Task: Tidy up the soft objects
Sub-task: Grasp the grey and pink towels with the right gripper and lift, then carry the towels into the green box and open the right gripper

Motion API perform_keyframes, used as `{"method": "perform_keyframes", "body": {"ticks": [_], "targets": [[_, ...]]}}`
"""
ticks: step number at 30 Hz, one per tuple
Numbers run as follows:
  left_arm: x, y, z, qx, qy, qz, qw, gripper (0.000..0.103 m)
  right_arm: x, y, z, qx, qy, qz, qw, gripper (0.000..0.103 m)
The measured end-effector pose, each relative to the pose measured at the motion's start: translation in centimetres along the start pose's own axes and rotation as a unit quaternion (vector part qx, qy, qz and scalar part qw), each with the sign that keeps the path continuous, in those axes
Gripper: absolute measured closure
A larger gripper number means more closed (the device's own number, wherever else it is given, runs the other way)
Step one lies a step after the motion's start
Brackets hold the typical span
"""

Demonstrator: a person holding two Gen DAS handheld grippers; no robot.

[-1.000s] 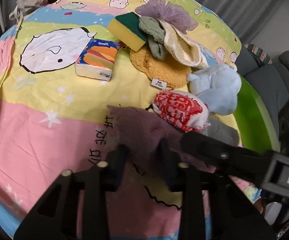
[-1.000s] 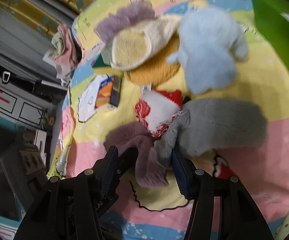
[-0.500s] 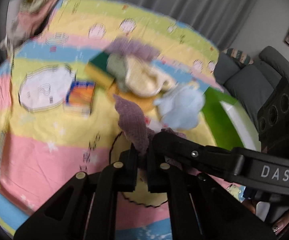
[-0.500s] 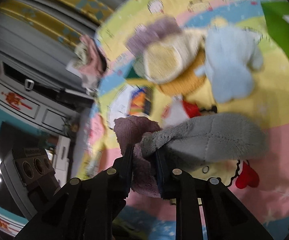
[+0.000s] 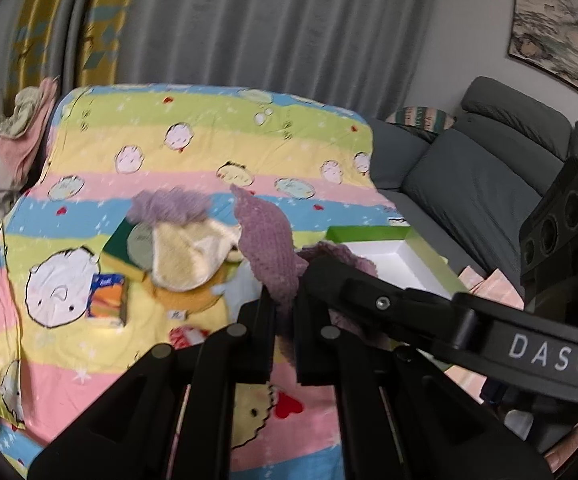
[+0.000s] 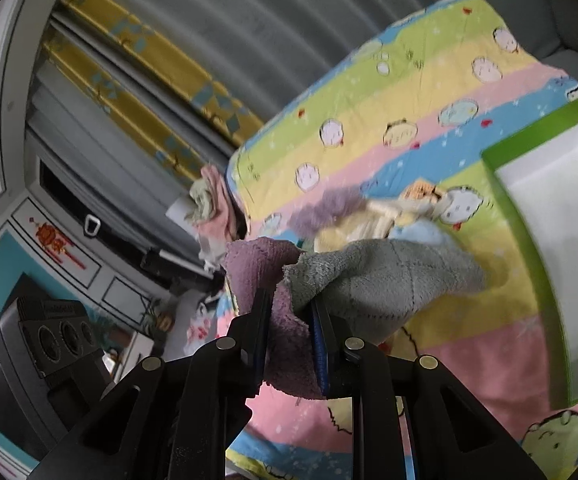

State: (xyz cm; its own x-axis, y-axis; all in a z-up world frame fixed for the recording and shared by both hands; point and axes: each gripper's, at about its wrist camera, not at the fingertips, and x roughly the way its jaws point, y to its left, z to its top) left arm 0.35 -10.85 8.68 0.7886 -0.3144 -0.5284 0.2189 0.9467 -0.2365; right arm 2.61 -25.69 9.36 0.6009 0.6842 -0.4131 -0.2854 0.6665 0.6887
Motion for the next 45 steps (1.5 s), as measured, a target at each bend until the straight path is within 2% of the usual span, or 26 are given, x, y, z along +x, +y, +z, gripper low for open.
{"method": "perform_keyframes", "body": {"ticks": [4,9,13,17,25,28,32,34,37,38,39,41,42,43,45], "targets": [[-0.3,-1.4,0.8,0.003,-0.006,-0.006,1.0000,0.101,-1.6,-0.9,0.6,0.018,-0.010,0.019,1.000,0.081],[-0.3,-4.2,1.9,0.019,-0.017,-0.026,0.9993,0.101,-4.3,-1.4,1.4,0.020,-0.046,0.019,0.999,0.081],[0.8,-7.0,2.6,0.039,-0.015,-0.059,0.9974,0.101,-7.1,-2.6,2.1,0.020,-0.088,-0.017,0.996,0.081],[3.0,-9.3,2.5,0.055,0.002,-0.078,0.9954,0.101,-8.6,-4.8,2.5,0.036,-0.106,-0.055,0.992,0.081],[8.8,-13.7,1.3,0.060,0.063,-0.142,0.9860,0.101,-11.3,-10.1,3.5,0.077,-0.123,-0.138,0.980,0.081],[10.7,-15.5,0.3,0.071,0.089,-0.142,0.9834,0.100,-11.5,-11.8,3.6,0.092,-0.120,-0.173,0.973,0.081],[13.7,-17.1,-1.6,0.065,0.155,-0.145,0.9752,0.099,-11.2,-14.4,3.0,0.121,-0.106,-0.242,0.957,0.081],[14.7,-17.6,-2.3,0.068,0.170,-0.137,0.9734,0.098,-11.0,-15.9,2.9,0.139,-0.093,-0.248,0.954,0.081],[15.5,-17.6,-3.1,0.064,0.191,-0.126,0.9713,0.093,-11.0,-17.5,2.8,0.157,-0.083,-0.252,0.951,0.080],[15.6,-17.4,-3.1,0.058,0.203,-0.125,0.9695,0.091,-11.2,-17.8,2.7,0.161,-0.085,-0.257,0.949,0.074],[15.7,-17.1,-3.1,0.047,0.214,-0.129,0.9671,0.084,-11.7,-18.0,2.6,0.166,-0.091,-0.263,0.946,0.068],[15.2,-16.4,-2.7,0.019,0.217,-0.151,0.9642,0.063,-12.2,-18.0,2.6,0.173,-0.104,-0.265,0.943,0.033],[14.8,-16.1,-2.4,0.009,0.211,-0.158,0.9646,0.045,-12.7,-18.0,2.5,0.175,-0.115,-0.260,0.943,0.028],[14.2,-15.8,-2.1,0.004,0.201,-0.161,0.9663,0.033,-13.1,-17.7,2.4,0.176,-0.126,-0.254,0.943,0.024],[13.2,-15.5,-1.6,0.006,0.185,-0.158,0.9699,0.021,-14.0,-17.1,2.4,0.173,-0.146,-0.239,0.944,0.020]]}}
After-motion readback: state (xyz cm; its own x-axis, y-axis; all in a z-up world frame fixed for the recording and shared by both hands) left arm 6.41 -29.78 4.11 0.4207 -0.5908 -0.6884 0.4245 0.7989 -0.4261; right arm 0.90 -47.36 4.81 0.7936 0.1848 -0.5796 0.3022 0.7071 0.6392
